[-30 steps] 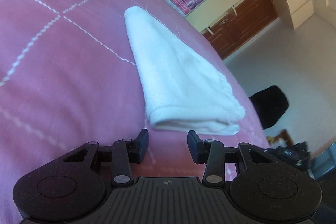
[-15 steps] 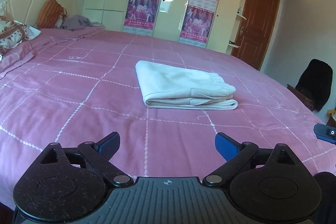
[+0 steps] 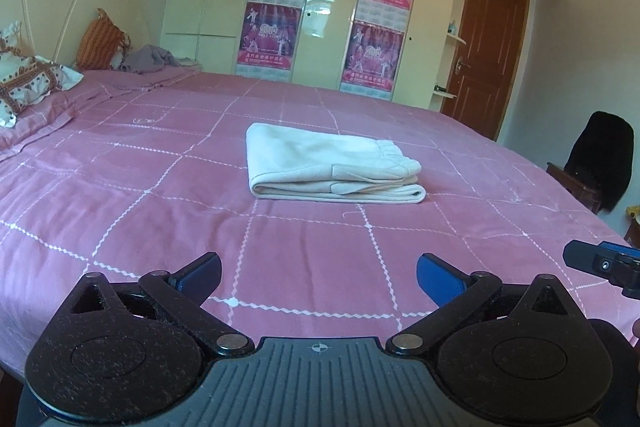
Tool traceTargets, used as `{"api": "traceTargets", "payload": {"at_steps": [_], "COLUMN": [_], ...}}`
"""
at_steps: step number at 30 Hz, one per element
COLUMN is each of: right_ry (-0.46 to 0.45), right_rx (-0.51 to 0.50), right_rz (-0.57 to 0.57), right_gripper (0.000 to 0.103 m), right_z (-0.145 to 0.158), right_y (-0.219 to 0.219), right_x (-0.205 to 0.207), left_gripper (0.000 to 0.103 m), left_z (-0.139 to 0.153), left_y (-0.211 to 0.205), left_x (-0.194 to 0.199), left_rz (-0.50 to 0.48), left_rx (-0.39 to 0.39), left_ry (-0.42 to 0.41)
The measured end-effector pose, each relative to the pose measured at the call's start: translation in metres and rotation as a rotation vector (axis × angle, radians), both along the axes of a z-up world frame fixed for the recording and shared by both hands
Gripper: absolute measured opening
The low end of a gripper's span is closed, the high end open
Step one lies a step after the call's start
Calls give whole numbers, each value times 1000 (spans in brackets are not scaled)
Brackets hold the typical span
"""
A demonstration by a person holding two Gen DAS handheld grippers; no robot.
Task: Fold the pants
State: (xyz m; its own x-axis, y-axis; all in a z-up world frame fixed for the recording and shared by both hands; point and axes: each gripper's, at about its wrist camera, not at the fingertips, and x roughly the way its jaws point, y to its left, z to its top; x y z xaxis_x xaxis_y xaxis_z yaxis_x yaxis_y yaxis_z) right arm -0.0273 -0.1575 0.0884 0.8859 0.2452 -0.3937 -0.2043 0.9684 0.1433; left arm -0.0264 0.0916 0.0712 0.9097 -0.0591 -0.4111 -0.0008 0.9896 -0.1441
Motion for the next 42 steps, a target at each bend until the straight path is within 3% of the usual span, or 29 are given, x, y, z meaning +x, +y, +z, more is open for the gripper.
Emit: {"api": "traceTargets", "payload": {"at_steps": [9, 42], "right_ry": [-21, -11], "right_rx": [-4, 28], "right_rz": [-3, -43], "right_gripper": [103, 103], "right_z": [3, 0], "right_y": [4, 1], "right_x": [-10, -10], "left_gripper": [103, 103], "left_z": [15, 15], "left_y": [-11, -18], "left_x": [-13, -27], "left_rz": [-24, -44], "left_rx": [26, 43], "left_ry": [-51, -74]}}
